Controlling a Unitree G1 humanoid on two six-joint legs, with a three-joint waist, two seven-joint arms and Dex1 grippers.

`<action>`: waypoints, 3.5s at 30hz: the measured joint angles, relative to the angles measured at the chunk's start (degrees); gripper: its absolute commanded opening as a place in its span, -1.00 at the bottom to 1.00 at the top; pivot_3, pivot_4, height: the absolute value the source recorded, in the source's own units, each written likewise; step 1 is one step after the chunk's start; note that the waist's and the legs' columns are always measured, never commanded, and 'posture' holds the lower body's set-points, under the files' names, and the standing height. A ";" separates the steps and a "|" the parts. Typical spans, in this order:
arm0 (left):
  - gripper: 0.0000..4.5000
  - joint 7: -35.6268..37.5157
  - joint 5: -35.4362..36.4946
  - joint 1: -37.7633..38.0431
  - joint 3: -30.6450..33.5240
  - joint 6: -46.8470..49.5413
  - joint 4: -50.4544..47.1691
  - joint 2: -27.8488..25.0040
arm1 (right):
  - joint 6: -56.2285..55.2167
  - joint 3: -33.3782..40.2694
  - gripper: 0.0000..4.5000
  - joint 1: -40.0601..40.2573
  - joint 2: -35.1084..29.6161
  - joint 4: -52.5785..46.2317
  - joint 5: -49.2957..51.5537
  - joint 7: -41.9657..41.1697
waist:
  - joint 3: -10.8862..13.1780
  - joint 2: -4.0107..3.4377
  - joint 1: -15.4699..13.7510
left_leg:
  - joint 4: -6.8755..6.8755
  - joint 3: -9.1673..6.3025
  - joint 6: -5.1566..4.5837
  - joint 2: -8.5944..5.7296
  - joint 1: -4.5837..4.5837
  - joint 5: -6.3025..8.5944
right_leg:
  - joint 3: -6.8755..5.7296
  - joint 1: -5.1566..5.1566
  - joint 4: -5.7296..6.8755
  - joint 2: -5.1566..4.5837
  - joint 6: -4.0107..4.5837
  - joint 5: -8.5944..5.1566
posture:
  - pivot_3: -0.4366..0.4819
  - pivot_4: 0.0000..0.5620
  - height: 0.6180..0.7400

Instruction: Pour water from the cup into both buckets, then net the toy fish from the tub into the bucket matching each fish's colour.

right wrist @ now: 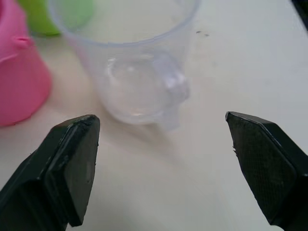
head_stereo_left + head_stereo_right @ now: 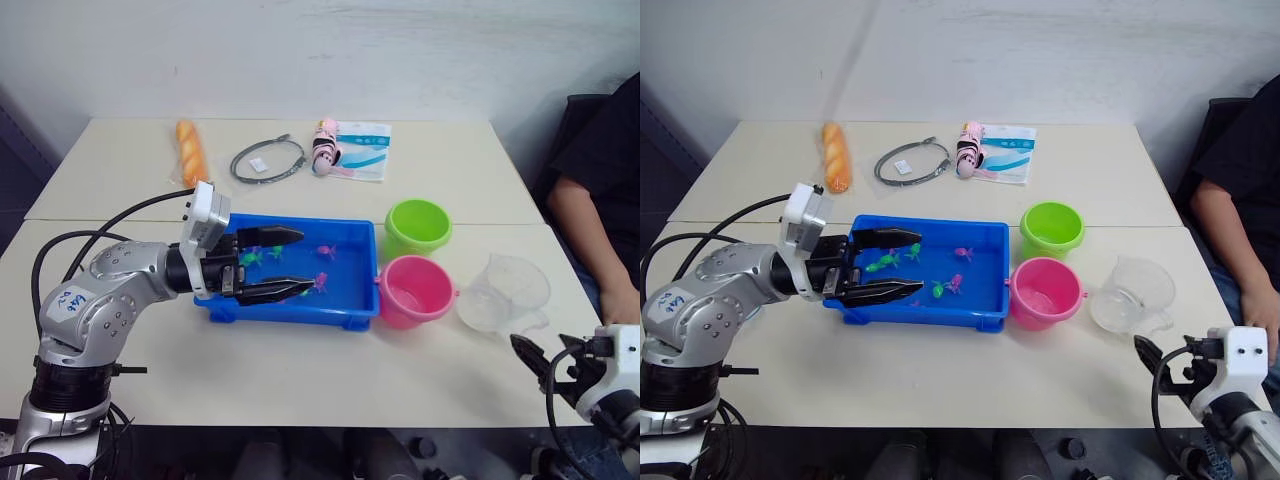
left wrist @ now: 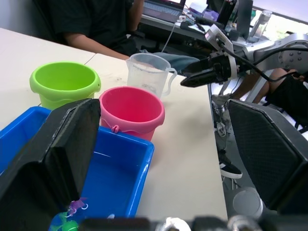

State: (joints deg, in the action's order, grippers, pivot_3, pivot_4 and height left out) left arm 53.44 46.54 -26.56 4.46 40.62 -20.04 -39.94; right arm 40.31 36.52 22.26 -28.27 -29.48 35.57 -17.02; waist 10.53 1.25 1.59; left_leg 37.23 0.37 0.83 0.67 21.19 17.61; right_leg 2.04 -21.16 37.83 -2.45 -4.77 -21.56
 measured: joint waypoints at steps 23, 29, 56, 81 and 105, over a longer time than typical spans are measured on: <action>1.00 -2.67 -1.07 0.44 -0.57 -0.57 -2.17 0.55 | -2.76 -4.54 0.97 -12.30 3.36 8.75 -10.86 10.28 | 0.00 -0.01 0.05 | -0.02 0.06 0.07 0.01 0.05 -0.04 | 0.04 -0.11 0.04 0.02 0.00 0.00 | -0.05 -0.47 1.00; 1.00 -2.83 -1.50 0.47 -0.58 -0.63 -3.26 0.27 | -7.38 -5.58 0.97 -15.94 4.37 16.09 -12.02 8.59 | 0.00 -0.01 0.12 | -0.03 0.07 0.07 0.01 0.05 -0.04 | 0.05 -0.12 0.05 0.03 0.00 0.00 | -0.05 -0.47 1.00; 1.00 -1.85 -1.93 0.09 -1.13 -0.65 -3.82 -0.50 | -19.88 -7.37 -0.98 -21.72 2.87 27.11 -14.29 2.89 | 0.08 -0.15 0.15 | -0.04 0.19 0.05 0.00 0.09 -0.04 | 0.13 -0.21 0.09 0.04 -0.01 0.01 | -0.05 -0.47 1.00; 1.00 1.08 -5.08 0.53 -3.12 -1.88 -1.94 -0.52 | -34.08 -29.49 -0.98 -30.94 -20.66 16.72 -52.18 1.64 | 0.09 -0.14 0.01 | 0.02 0.17 0.17 0.01 0.26 -0.11 | 0.12 -0.35 0.04 0.07 -0.01 0.01 | -0.05 -0.47 1.00; 1.00 -0.07 -5.13 -0.43 -3.12 -1.10 -0.70 1.32 | -47.43 -33.35 -0.98 -34.25 -19.42 20.63 -66.90 5.17 | 0.09 -0.14 0.20 | 0.09 0.20 0.19 0.01 0.24 -0.14 | 0.14 -0.35 0.14 0.08 -0.01 0.01 | -0.05 -0.47 1.00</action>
State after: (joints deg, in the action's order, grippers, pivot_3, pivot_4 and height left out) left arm 53.37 41.41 -26.99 1.34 39.51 -20.73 -38.62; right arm -7.12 3.16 -11.99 -47.69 -8.85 -31.33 -11.85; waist 10.62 1.11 1.79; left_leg 37.33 0.57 1.03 0.68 21.44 17.47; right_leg 2.18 -21.51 37.97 -2.37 -4.79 -21.55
